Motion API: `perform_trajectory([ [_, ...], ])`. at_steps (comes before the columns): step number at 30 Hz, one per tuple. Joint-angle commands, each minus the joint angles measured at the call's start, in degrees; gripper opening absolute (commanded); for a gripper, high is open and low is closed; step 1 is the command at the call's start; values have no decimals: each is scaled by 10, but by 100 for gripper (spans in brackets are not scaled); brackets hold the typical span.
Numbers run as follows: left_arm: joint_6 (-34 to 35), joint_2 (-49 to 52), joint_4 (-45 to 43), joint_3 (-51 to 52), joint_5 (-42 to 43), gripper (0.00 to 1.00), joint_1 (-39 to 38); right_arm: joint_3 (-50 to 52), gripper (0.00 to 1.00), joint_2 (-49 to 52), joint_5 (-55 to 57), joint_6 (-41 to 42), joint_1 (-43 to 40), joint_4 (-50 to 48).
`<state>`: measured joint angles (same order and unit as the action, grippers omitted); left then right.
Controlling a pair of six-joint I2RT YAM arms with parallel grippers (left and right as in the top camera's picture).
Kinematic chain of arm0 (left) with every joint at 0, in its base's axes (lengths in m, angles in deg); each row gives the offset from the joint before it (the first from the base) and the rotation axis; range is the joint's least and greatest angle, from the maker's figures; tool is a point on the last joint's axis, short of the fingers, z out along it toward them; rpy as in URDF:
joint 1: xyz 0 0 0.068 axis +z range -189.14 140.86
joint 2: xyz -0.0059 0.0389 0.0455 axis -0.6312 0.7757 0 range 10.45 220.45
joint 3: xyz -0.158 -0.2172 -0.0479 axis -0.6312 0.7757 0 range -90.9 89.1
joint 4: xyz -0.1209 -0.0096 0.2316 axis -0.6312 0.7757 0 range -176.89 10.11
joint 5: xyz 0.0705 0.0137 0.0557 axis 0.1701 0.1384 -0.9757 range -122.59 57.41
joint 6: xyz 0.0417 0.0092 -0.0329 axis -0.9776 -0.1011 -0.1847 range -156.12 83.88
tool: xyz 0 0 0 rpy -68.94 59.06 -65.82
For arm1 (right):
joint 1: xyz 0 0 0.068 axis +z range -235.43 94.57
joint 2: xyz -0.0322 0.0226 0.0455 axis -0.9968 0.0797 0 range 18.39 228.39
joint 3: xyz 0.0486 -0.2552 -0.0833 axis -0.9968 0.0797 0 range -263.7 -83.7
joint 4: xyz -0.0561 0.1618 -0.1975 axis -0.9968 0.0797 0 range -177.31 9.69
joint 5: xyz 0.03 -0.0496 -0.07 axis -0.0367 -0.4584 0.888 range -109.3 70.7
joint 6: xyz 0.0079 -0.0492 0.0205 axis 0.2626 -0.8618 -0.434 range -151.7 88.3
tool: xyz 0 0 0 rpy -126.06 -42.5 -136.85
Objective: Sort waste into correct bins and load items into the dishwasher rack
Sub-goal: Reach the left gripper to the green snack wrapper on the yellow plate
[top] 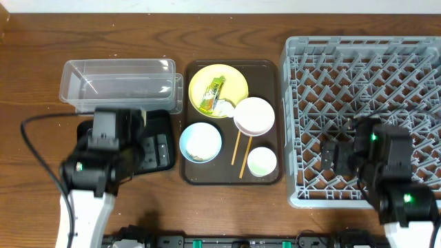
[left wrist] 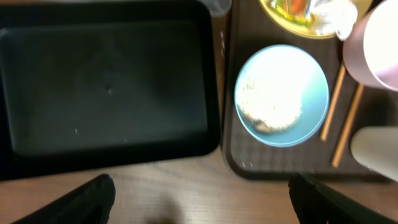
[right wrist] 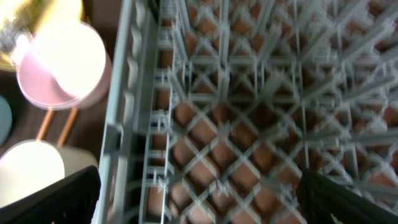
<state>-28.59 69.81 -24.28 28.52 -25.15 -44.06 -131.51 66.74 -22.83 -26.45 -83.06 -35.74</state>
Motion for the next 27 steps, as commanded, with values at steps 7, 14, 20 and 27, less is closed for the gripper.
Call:
perform_trajectory([
  [7, 2, 67, -7, -48, 61, 92, 2, -61, 99, 47, -15, 3, -9, 37],
  [14, 2, 80, -199, -48, 99, 91, -1, -61, 99, 47, -15, 5, -9, 42],
  [20, -8, 141, -361, -48, 99, 91, -25, -61, 99, 48, -15, 5, -9, 45],
  [27, -74, 238, -496, -48, 11, 87, -85, -61, 99, 49, -15, 5, -9, 44],
])
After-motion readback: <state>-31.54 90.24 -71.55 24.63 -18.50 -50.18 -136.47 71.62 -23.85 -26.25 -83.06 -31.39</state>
